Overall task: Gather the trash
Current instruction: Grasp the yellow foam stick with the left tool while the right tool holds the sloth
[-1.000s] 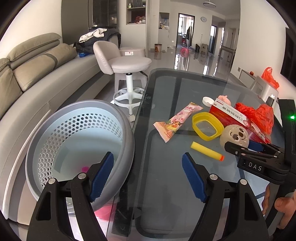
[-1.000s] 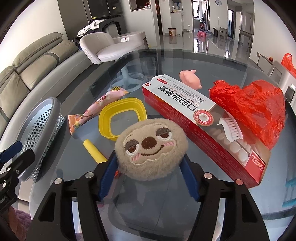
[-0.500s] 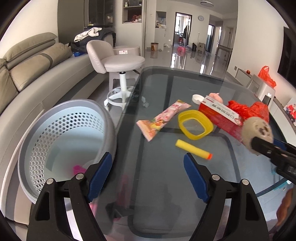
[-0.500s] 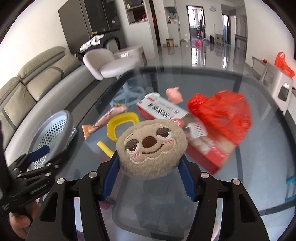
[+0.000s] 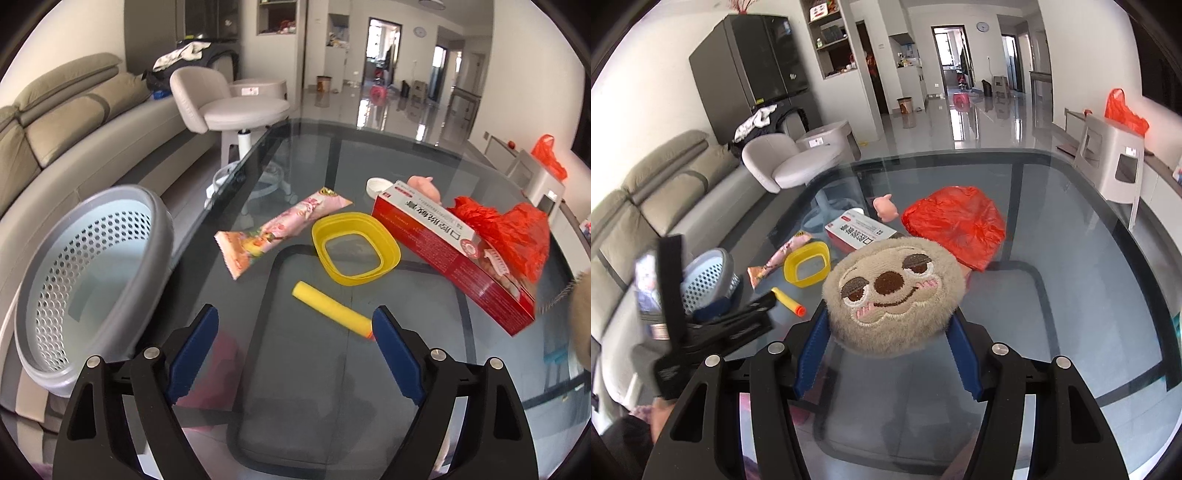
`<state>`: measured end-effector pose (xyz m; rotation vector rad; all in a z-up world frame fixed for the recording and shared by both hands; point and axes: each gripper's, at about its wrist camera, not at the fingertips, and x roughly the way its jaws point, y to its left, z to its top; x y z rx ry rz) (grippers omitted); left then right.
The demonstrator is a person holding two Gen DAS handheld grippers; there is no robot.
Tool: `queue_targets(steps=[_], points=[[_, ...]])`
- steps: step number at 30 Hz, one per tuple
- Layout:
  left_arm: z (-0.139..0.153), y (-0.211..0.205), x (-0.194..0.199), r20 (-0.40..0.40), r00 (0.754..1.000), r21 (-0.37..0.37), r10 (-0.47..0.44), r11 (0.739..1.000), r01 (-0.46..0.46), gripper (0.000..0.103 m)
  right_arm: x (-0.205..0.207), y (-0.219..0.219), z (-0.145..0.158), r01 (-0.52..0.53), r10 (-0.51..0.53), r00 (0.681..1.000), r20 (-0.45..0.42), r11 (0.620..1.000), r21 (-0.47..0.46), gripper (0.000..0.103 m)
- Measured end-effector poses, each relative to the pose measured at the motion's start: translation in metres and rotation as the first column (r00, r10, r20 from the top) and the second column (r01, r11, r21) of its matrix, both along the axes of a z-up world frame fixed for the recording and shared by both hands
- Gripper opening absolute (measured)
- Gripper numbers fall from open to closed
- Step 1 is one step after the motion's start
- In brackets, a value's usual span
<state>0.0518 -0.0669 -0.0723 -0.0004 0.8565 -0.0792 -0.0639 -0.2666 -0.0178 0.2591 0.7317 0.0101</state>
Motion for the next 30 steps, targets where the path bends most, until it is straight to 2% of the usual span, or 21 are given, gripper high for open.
queue_targets(steps=[7,10,12,16,19,21,24,30], points=[[-0.014,-0.013,0.014,-0.043,0.997,0.013,0.058,0.998,-0.057,0.083,-0.010,-0.012,0.005,-0.006,0.004,1.000,0.031,0.998,0.062,0.059],[-0.017,-0.016,0.019,-0.048,0.996,0.027,0.079,0.997,-0.078,0.080,-0.011,-0.016,0.005,-0.020,0.017,0.999,0.028,0.994,0.106,0.059],[-0.018,-0.015,0.021,-0.056,0.995,0.028,0.084,0.996,-0.082,0.071,-0.011,-0.019,0.005,-0.027,0.023,0.999,0.032,0.992,0.120,0.059],[-0.020,-0.017,0.022,-0.058,0.995,0.045,0.087,0.995,-0.085,0.063,-0.011,-0.020,0.007,-0.033,0.029,0.999,0.036,0.991,0.131,0.059],[-0.020,-0.020,0.018,-0.054,0.996,0.043,0.068,0.997,-0.065,0.048,-0.011,-0.019,0.006,-0.035,0.031,0.999,0.035,0.990,0.135,0.059],[-0.019,-0.022,0.016,-0.054,0.997,0.041,0.049,0.998,-0.046,0.027,-0.011,-0.019,0.005,-0.033,0.028,0.999,0.034,0.991,0.133,0.059],[-0.018,-0.022,0.010,-0.056,0.998,0.043,0.020,0.999,-0.018,0.018,-0.009,-0.019,0.006,-0.032,0.028,0.999,0.029,0.990,0.134,0.059],[-0.018,-0.014,-0.006,-0.050,0.998,0.051,-0.032,0.998,0.034,0.013,-0.006,-0.015,0.004,-0.039,0.036,0.999,0.025,0.992,0.119,0.059]])
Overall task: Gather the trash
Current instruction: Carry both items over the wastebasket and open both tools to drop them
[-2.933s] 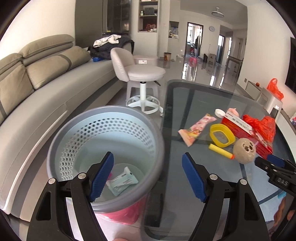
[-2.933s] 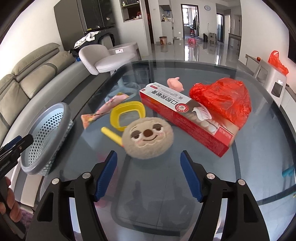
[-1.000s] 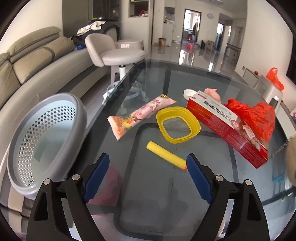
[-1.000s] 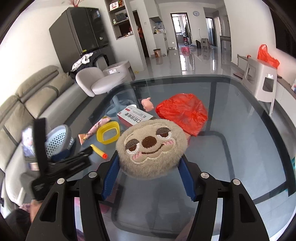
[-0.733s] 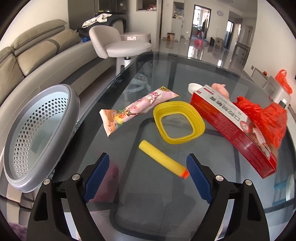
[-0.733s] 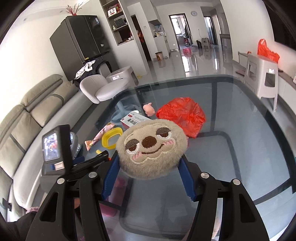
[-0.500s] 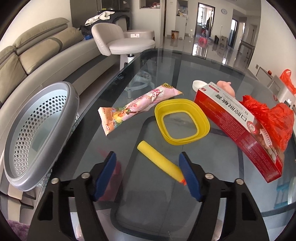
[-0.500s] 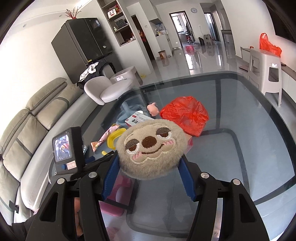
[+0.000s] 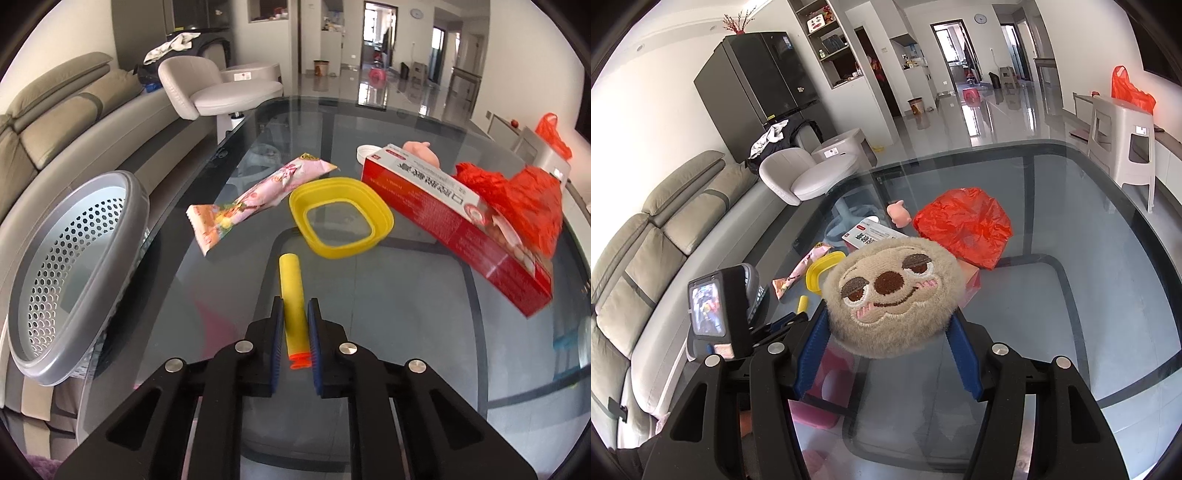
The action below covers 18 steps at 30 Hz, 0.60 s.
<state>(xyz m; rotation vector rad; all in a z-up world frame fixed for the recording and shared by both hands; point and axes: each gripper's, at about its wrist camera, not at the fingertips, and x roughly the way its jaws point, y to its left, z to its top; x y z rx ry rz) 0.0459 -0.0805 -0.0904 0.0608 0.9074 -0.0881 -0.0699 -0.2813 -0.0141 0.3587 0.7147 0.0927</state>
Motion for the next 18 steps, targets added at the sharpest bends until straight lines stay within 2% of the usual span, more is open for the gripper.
queue_targets(steps=[3,9,12,18], points=[[0.006,0.010,-0.010,0.008,1.000,-0.009,-0.014,1.000,0.014,0.013,0.004,0.004,-0.002,-0.006,0.006,1.000,-0.005,1.000,-0.006,0.059],[0.036,0.037,-0.032,0.076,0.997,-0.005,-0.031,1.000,0.031,0.013,0.013,0.022,-0.006,-0.037,0.036,0.999,-0.019,0.999,-0.017,0.059],[0.054,0.054,-0.042,0.115,0.993,-0.002,-0.032,0.999,0.032,0.013,0.019,0.039,-0.005,-0.063,0.062,0.998,-0.028,0.998,-0.022,0.059],[0.084,0.102,-0.050,0.173,0.985,0.002,-0.012,1.000,0.012,0.013,0.030,0.087,0.002,-0.116,0.113,0.993,-0.040,0.989,-0.096,0.059]])
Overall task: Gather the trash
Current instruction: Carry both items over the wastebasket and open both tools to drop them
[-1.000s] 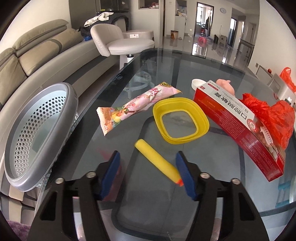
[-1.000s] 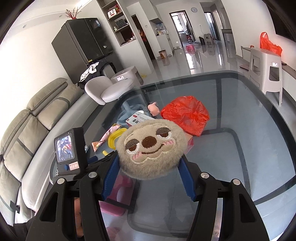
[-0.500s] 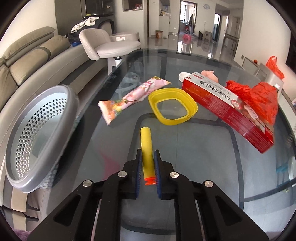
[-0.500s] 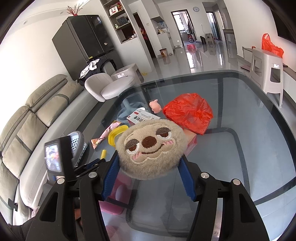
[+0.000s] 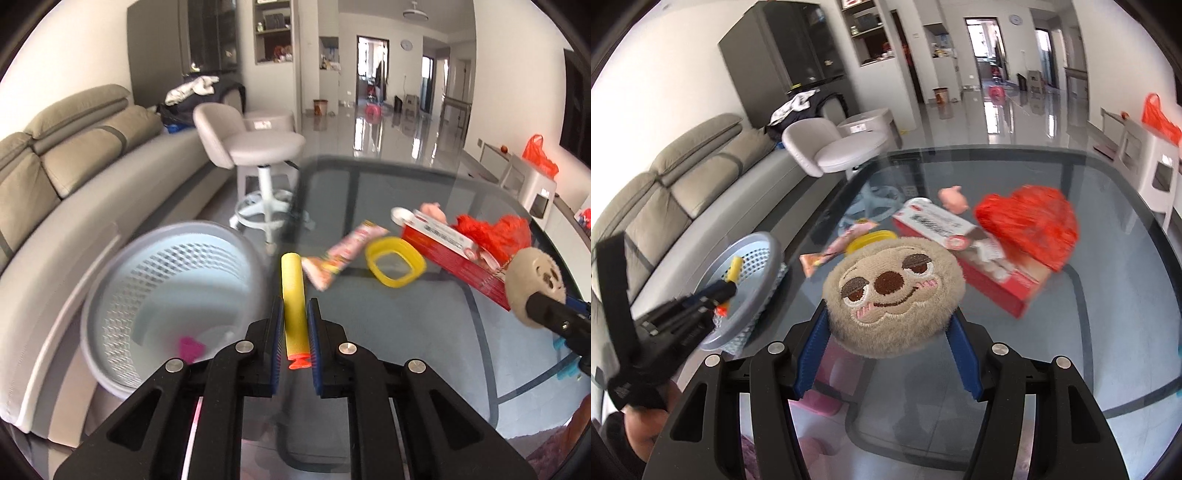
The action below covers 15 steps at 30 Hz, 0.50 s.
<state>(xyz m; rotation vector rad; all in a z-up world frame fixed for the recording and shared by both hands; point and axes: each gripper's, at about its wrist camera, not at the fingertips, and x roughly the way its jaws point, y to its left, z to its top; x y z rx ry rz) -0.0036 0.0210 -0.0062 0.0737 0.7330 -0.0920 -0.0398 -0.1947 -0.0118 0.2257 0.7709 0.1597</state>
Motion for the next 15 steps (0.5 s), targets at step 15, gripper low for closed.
queue_targets(steps=[15], points=[[0.007,0.125,0.030,0.031,0.991,0.012,0.128,0.992,-0.128,0.013,0.067,0.142,0.004,-0.216,0.216,0.976,0.002,0.976,0.002,0.059]])
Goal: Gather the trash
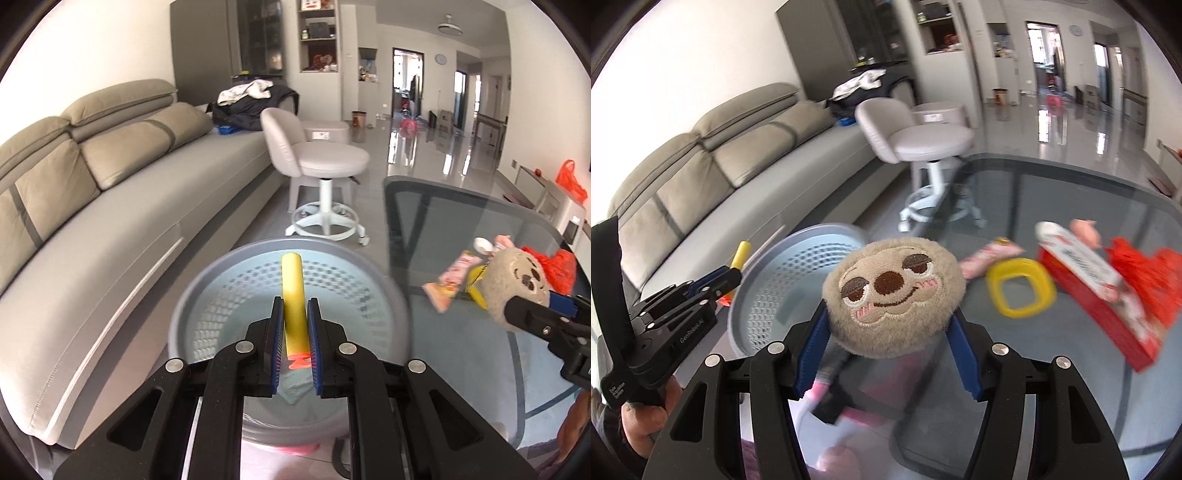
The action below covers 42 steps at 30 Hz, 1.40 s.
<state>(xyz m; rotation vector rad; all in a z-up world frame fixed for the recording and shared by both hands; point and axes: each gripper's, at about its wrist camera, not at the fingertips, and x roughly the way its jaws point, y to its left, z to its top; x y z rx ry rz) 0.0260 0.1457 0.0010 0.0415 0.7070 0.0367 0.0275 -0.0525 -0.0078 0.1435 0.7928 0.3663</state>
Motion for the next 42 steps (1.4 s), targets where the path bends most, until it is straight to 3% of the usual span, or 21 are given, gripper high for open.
queue_targets(steps=[9,19,22,24,42], points=[[-0.030,0.045,0.027,-0.086,0.995,-0.051,0.051,0.997,-0.056,0.014,0.041,0.068,-0.023,-0.141,0.141,0.988,-0.058,0.990,0.003,0.059],[-0.052,0.064,0.042,-0.142,0.986,-0.052,0.089,0.994,-0.097,0.016,0.066,0.092,-0.042,-0.182,0.182,0.979,-0.087,0.983,0.008,0.061],[-0.054,0.068,0.041,-0.150,0.983,-0.062,0.106,0.991,-0.116,0.039,0.070,0.090,-0.043,-0.173,0.175,0.981,-0.084,0.984,0.029,0.069],[-0.053,0.069,0.039,-0.140,0.983,-0.060,0.119,0.990,-0.128,0.062,0.071,0.088,-0.042,-0.167,0.168,0.983,-0.079,0.986,0.025,0.070],[-0.049,0.073,0.031,-0.122,0.983,-0.071,0.141,0.986,-0.150,0.064,0.061,0.091,-0.041,-0.162,0.162,0.984,-0.073,0.987,0.008,0.070]])
